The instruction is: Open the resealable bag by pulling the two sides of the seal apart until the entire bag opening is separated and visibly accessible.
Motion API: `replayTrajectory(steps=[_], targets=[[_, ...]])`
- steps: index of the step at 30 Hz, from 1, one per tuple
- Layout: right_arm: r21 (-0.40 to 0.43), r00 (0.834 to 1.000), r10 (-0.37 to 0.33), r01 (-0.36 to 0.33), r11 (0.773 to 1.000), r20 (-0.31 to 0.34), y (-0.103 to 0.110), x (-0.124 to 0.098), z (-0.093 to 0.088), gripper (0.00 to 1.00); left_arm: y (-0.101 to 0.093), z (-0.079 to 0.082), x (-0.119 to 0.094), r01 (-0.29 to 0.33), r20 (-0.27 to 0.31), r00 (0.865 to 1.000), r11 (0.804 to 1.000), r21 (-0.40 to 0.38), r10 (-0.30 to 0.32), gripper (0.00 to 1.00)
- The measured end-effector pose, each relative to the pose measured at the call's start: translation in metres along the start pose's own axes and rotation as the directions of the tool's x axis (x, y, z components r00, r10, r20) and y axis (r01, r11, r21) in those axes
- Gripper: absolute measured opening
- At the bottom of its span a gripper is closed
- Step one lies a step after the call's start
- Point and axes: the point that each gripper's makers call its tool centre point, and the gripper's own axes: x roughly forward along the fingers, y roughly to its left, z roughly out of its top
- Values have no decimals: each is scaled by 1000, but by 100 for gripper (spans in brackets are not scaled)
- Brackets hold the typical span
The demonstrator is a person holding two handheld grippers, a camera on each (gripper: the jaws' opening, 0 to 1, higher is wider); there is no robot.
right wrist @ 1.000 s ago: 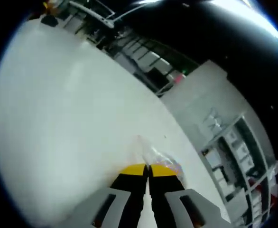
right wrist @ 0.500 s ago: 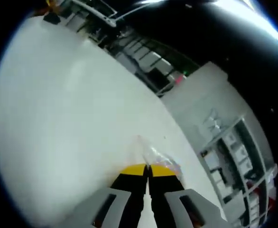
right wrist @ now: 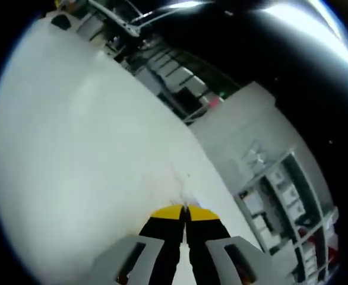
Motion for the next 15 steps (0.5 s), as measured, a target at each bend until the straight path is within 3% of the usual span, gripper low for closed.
replayTrajectory(steps=[15], targets=[[6,996,-78,78,997,45,-27,-18,20,0,-1,5,0,4,6,1000,1000,9,-4,90]])
